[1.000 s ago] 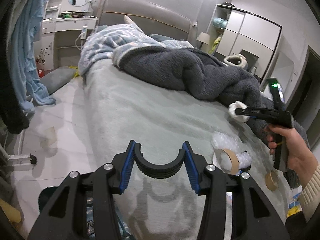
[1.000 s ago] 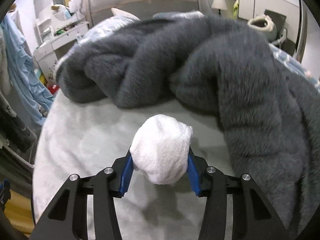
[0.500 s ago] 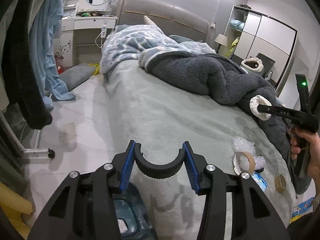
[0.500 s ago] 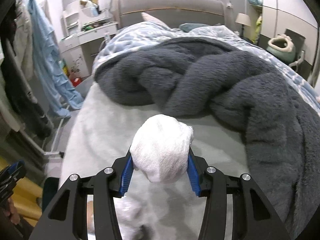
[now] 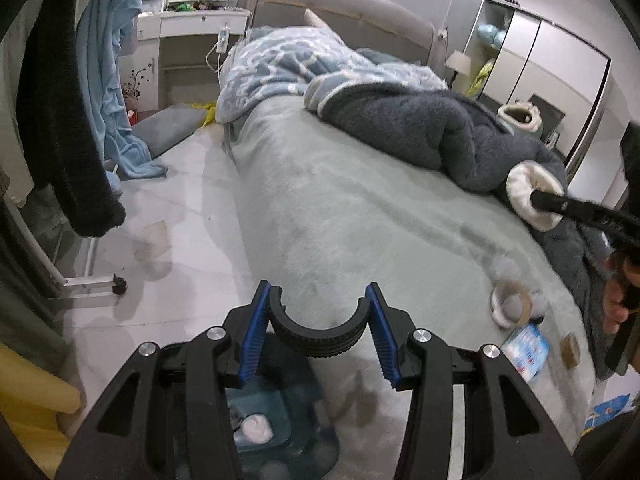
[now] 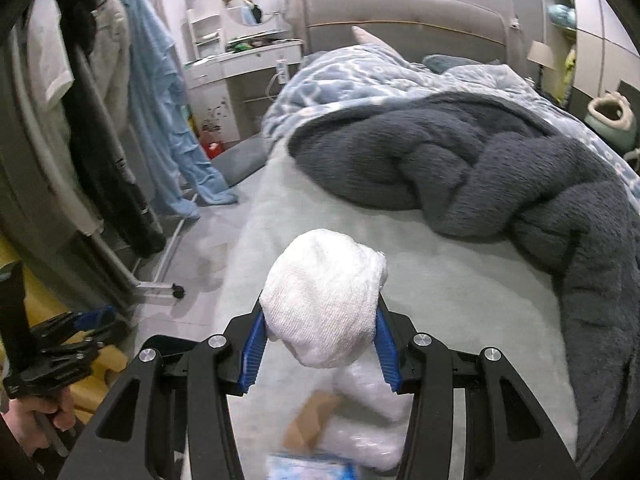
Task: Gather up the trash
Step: 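Carry the C-shaped piece with the left tool while the right tool carries the cotton ball to the bin, then open the left tool over the bin while the right tool drops the cotton ball in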
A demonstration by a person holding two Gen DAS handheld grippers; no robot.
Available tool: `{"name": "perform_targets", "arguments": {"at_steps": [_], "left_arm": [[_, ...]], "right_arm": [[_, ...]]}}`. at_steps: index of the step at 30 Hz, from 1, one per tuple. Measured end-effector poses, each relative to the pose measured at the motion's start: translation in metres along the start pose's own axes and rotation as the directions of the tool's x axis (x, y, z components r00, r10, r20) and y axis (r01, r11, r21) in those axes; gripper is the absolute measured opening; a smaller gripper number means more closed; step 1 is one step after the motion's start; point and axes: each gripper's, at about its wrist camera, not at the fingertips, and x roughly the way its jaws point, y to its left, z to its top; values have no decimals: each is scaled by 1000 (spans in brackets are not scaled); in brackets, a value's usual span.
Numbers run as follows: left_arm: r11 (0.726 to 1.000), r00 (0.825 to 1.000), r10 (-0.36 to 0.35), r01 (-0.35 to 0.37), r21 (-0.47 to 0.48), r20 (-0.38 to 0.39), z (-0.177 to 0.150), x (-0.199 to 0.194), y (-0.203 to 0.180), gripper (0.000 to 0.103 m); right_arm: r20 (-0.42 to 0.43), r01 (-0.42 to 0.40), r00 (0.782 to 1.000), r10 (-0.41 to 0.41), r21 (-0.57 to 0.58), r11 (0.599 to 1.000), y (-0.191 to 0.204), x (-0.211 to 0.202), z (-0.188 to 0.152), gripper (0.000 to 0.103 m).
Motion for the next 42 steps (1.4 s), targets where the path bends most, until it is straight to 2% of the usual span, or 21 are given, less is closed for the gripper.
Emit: {"name": "perform_targets", "arguments": {"at_steps": [11, 19, 25, 28, 31, 32, 36, 42], "left_arm": [[999, 988, 42, -44, -11, -150, -19, 15, 41, 51], [999, 950, 41, -41, 6, -311, -43, 32, 65, 51], [999, 925, 49, -54, -3, -377, -58, 38, 86, 51], [998, 914, 49, -59, -11, -402, -62, 37, 97, 56], [998, 913, 33, -48, -28, -406, -65, 34, 105, 74], [998, 913, 31, -48, -30, -407, -65, 33, 106, 77], [998, 920, 29, -47, -37, -390, -65, 25, 116, 80], [997, 949, 35, -54, -53, -314, -59, 7, 130, 88]], "right_arm": [[-46, -82, 996, 79, -69, 994, 75, 10, -16, 49], [-99, -139, 987, 129, -103, 985, 119, 21, -33, 49], [-153, -183, 974, 170, -79, 980, 145, 35, -53, 49], [-182, -208, 965, 189, -93, 974, 160, 44, -59, 49], [-196, -215, 962, 191, -106, 971, 171, 51, -57, 49], [-200, -218, 960, 193, -106, 970, 173, 54, -57, 49], [-223, -223, 955, 194, -113, 968, 181, 69, -56, 49], [-289, -217, 942, 172, -130, 968, 192, 99, -73, 49]]}}
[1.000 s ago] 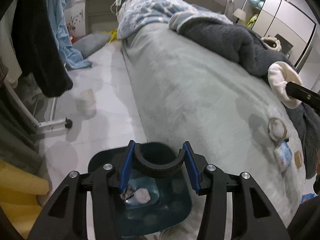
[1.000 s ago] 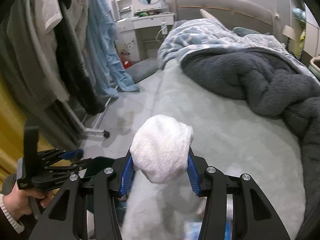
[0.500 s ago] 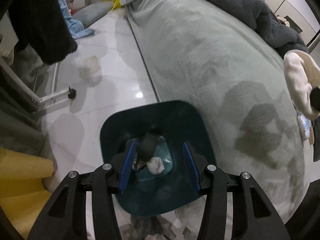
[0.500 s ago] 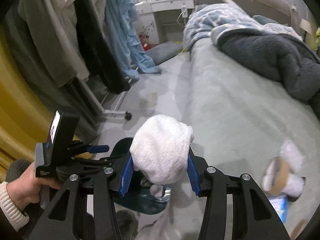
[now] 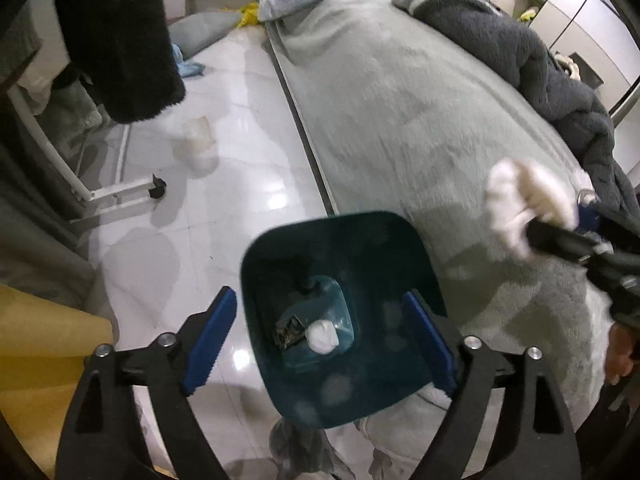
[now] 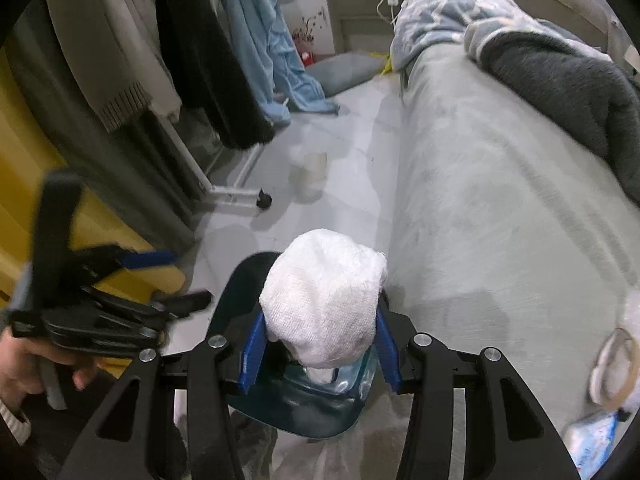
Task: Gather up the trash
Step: 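Open the left tool over the bin while the right tool drops the cotton ball in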
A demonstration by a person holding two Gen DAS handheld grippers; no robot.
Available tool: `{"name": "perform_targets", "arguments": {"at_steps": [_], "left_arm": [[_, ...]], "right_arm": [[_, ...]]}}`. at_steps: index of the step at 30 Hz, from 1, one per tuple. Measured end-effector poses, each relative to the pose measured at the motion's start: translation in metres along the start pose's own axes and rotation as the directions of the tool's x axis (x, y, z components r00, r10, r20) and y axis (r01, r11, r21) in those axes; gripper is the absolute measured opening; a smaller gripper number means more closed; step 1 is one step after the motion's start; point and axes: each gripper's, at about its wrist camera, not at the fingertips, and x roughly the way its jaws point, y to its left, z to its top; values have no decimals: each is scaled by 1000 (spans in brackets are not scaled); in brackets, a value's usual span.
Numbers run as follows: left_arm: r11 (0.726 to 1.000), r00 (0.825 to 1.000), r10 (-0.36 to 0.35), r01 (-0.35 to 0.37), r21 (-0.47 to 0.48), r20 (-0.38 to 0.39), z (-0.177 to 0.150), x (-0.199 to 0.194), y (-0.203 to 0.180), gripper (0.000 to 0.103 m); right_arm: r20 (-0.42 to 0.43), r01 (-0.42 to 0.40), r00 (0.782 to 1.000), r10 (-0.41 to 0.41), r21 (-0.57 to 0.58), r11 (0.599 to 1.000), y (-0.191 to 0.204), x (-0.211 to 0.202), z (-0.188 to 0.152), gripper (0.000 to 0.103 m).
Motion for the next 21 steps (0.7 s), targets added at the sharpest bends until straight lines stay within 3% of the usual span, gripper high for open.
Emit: {"name": "perform_targets", "arguments": {"at_steps": [6, 13, 21], "left_arm": [[999, 995, 38, -38, -3, 87, 4, -15, 12, 90], [995, 965, 84, -94, 27, 247, 8, -38, 14, 92], [996, 944, 69, -85, 37, 323, 11, -59, 11, 92]], "right_arm": [[-84, 15, 996, -15, -8, 1000, 4, 39, -9, 49], [-168, 41, 985, -47, -38, 998, 11, 75, -21, 52], [-198, 65, 977, -76, -64, 996, 18, 82, -25, 68]]}}
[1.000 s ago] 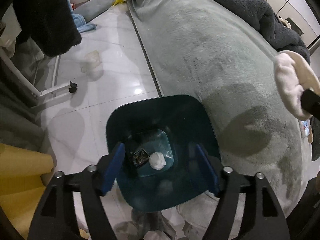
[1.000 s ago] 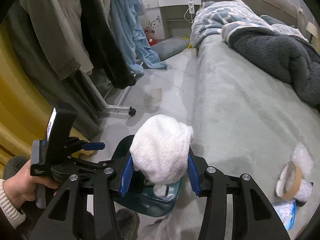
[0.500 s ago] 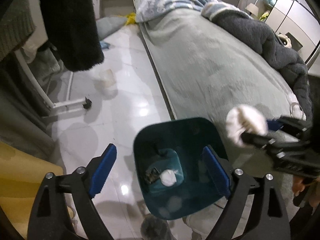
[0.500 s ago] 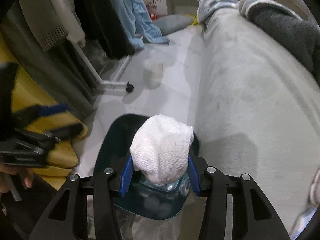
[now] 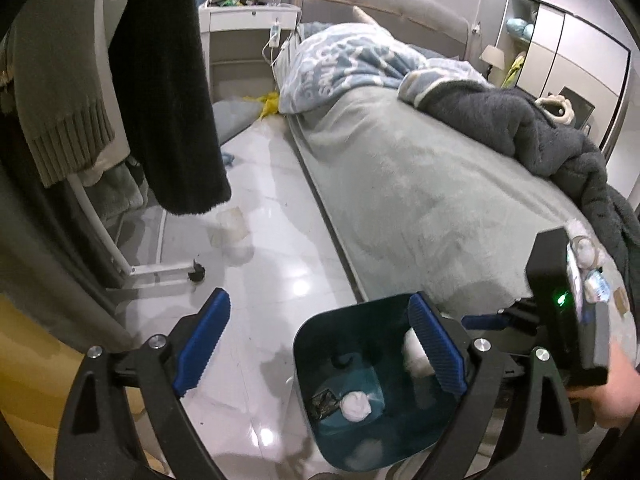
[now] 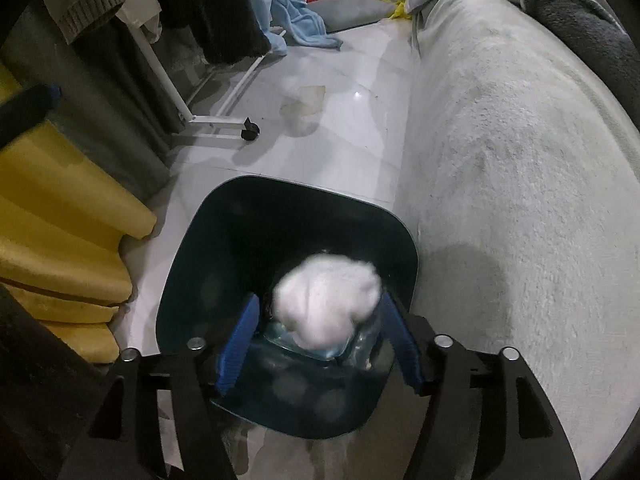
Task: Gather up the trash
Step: 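Open the left tool over the bin while the right tool drops the cotton ball in, then move both tools back toward the tape rolls and wipes pack on the bed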
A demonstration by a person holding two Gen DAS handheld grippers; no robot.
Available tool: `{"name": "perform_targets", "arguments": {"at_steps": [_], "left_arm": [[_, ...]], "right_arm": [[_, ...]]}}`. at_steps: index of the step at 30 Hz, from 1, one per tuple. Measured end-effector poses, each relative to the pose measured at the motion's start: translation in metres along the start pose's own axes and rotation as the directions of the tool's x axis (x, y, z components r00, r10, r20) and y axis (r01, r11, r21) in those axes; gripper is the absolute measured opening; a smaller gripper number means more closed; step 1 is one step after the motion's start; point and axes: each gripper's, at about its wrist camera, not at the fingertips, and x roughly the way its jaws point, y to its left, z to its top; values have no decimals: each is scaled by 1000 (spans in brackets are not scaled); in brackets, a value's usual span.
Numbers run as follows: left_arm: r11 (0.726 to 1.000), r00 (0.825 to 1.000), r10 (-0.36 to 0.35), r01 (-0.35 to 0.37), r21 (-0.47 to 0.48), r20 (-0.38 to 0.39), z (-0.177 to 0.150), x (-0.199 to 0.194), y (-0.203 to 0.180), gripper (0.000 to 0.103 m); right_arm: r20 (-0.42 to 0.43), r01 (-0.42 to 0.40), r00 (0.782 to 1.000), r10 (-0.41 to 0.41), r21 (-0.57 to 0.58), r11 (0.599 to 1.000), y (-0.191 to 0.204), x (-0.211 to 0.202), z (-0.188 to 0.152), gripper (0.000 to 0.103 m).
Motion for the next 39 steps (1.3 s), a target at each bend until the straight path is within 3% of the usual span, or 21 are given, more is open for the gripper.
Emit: {"name": "perform_targets", "arguments": {"at_steps": [8, 18, 24, 30, 39], "left_arm": [[995, 993, -41, 31, 97, 107, 11, -36, -28, 98], [992, 983, -92, 77, 101, 158, 23, -58, -51, 99], [990, 979, -114, 97, 107, 170, 26, -60, -78, 100], [986, 978, -122, 101, 130, 167, 28, -57, -113, 100], [978, 976, -165, 144, 148, 139, 30, -45, -162, 100]], "right_arm": [[95, 26, 995, -25, -4, 1000, 5, -44, -2, 83], [262, 90, 959, -108, 82, 993, -22, -125, -24, 98], [317, 124, 934, -168, 154, 980, -66, -161, -46, 99], [346, 100, 924, -162, 189, 977, -101, -195, -66, 100], [355, 208, 888, -292, 257, 944, -157, -221, -114, 100]]}}
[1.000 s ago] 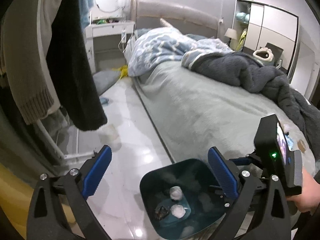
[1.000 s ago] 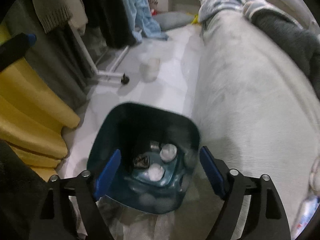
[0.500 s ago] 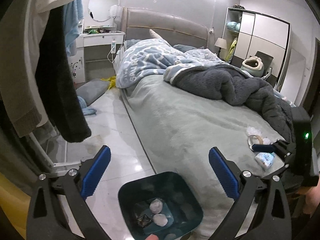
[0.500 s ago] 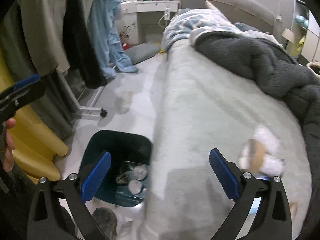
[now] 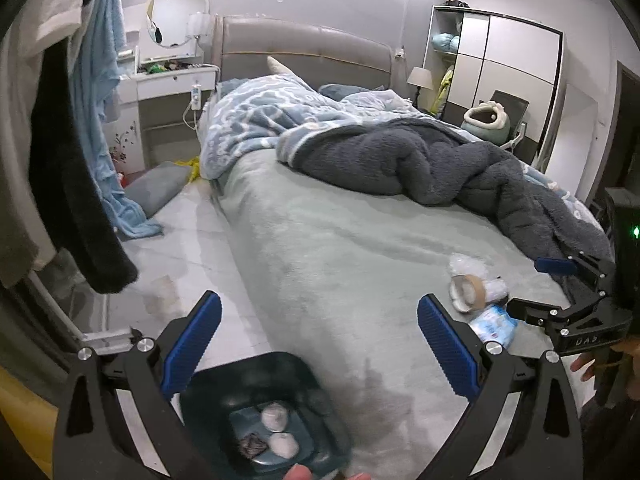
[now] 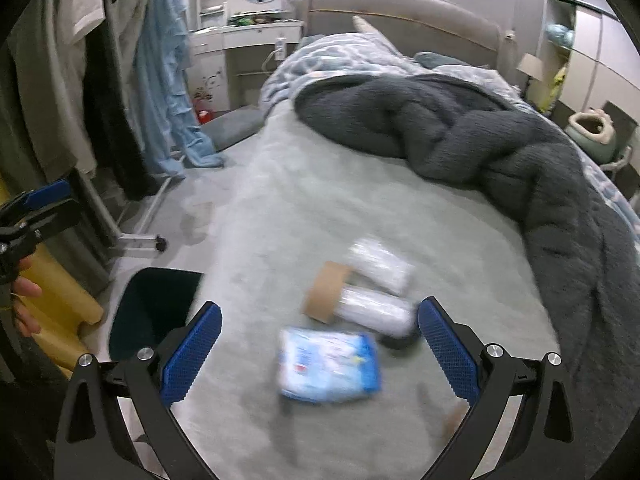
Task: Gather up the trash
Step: 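Move both tools back toward the tape rolls and wipes pack on the bed, then grasp the brown tape ring with the right tool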
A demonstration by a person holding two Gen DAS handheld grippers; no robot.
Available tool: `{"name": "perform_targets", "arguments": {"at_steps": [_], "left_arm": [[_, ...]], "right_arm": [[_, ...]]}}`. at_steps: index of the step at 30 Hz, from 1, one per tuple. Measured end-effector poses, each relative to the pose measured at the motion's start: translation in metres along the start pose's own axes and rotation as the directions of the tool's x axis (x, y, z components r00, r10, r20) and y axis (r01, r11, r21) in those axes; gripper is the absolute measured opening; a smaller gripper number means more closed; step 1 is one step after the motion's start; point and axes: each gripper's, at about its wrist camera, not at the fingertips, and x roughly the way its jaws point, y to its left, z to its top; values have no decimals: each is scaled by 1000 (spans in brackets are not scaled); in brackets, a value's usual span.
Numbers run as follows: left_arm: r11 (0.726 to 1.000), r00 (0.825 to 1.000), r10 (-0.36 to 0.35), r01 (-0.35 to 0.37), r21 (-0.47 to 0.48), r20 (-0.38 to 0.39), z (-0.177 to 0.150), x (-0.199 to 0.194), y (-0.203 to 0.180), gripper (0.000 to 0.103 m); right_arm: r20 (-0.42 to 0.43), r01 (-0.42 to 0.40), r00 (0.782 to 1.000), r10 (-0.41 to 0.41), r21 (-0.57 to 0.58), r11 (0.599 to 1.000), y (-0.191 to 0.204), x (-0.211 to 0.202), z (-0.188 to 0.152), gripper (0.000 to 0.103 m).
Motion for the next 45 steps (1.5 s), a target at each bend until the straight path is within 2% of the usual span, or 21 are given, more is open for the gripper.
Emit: {"name": "perform_targets", "arguments": {"at_steps": [7, 14, 18, 22, 28, 32, 34, 35, 37, 39, 44, 45], "left_arm": [[997, 995, -72, 74, 15, -72, -4, 24, -47, 100], [993, 990, -94, 101, 63, -104, -7, 42, -90, 100], [992, 984, -107, 115, 44, -140, -12, 54, -107, 100], [994, 983, -94, 100, 31, -156, -17, 63, -122, 100], [996, 984, -86, 87, 2, -158, -20, 73, -142, 100], [997, 981, -74, 76, 3, -180, -26, 81, -155, 100], [997, 978, -69, 72, 5, -196, -28, 86, -161, 100], [997, 976, -69, 71, 4, -206, -30, 89, -164, 100], [997, 972, -77, 78, -5, -223, -33, 94, -169, 100], [997, 969, -74, 76, 2, -235, -37, 99, -175, 100], [997, 962, -70, 77, 16, -265, -46, 110, -187, 100], [997, 959, -69, 76, 17, -276, -48, 113, -189, 100]], "right_arm": [[2, 45, 999, -45, 12, 999, -32, -4, -25, 100], [-13, 49, 999, -48, 6, 999, -60, -3, -51, 100], [-23, 57, 998, -57, 3, 998, -76, -1, -65, 100], [-34, 29, 999, -28, 33, 999, -95, 2, -77, 100], [-5, -20, 1000, 21, 107, 994, -118, -4, -92, 100], [10, -57, 998, 56, 114, 992, -121, -5, -99, 99], [16, -78, 997, 77, 102, 992, -119, -3, -100, 92], [12, -87, 996, 86, 96, 992, -117, -2, -102, 85], [-3, -86, 996, 87, 83, 993, -114, 3, -105, 80], [-20, -86, 996, 88, 84, 993, -116, 11, -111, 63], [-15, -90, 996, 92, 114, 989, -126, 16, -111, 48], [-12, -90, 996, 92, 116, 989, -127, 14, -111, 48]]}}
